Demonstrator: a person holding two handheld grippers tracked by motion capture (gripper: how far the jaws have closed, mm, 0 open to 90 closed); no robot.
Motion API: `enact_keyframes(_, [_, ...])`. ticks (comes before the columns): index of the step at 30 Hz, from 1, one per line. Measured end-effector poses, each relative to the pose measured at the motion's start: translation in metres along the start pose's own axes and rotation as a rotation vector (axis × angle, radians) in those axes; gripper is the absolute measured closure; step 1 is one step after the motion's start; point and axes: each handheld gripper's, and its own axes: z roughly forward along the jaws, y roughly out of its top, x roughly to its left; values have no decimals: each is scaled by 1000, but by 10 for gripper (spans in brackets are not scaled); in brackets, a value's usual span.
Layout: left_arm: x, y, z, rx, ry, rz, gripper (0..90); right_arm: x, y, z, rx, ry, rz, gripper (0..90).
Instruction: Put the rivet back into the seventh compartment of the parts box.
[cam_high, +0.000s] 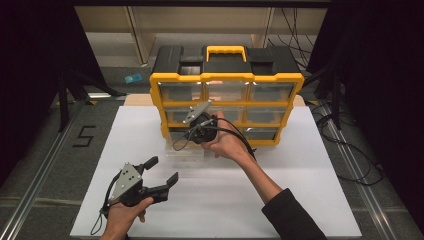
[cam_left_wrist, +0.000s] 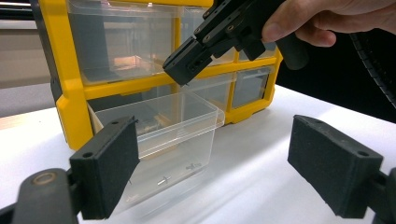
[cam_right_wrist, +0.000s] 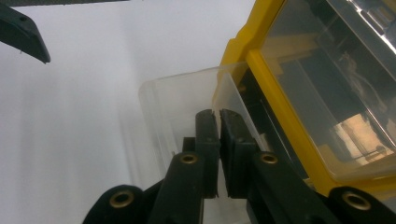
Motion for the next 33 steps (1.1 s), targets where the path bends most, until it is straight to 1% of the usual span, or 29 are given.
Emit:
enact_keyframes(1, [0,0,0,1,0,1,160,0,0,1,6,7,3,864])
enact_keyframes(3, [0,0,0,0,-1,1,160,-1,0,3,12,5,9,864])
enact_keyframes(6, [0,0,0,1,-1,0,160,-1,-1,7,30,12,0,863])
enact_keyframes(7, [0,0,0,0,0,0,160,0,-1,9,42,11,11,863])
enact_keyframes(9, [0,0,0,0,-2,0,160,-1,-1,12,52,13,6,863])
enact_keyframes(10, [0,0,0,0,-2,2,160,0,-2,14,58,17,12,863])
enact_keyframes(11, [0,0,0,1,-3,6,160,-1,-2,15,61,18,6,862])
enact_keyframes(13, [0,0,0,0,-2,4,160,-1,-2,18,68,24,16,861])
enact_keyframes(14, [0,0,0,0,-2,2,160,-2,-2,19,71,28,11,860])
enact_keyframes(16, [0,0,0,0,-1,1,160,-2,-2,20,79,36,17,859])
enact_keyframes(17, [0,0,0,-1,-2,0,160,-2,-3,21,81,30,19,859])
enact_keyframes(18, [0,0,0,0,-2,1,160,-3,-3,22,86,37,21,858])
enact_keyframes(20, [0,0,0,0,-3,3,160,-3,-3,23,89,28,23,813])
enact_keyframes(21, [0,0,0,0,-2,2,160,-3,-3,23,89,42,39,766])
enact_keyframes(22, [0,0,0,0,-2,1,160,-3,-3,22,80,26,64,719])
enact_keyframes(23, [0,0,0,0,-1,-3,160,-4,-2,20,66,9,60,699])
enact_keyframes(25, [0,0,0,0,0,-3,160,-6,0,13,30,3,77,641])
enact_keyframes(27, [0,0,0,1,-2,-4,160,-7,2,5,1,-17,90,575])
enact_keyframes(28, [0,0,1,2,-3,-3,160,-7,3,3,-8,-21,86,556])
enact_keyframes(30, [0,0,1,4,-3,0,160,-6,2,-1,-4,-32,79,508])
enact_keyframes(31, [0,0,1,4,-3,-1,160,-5,2,-3,-5,-47,78,489])
enact_keyframes(33, [0,0,1,4,-3,0,160,-3,0,-6,-11,-44,86,474])
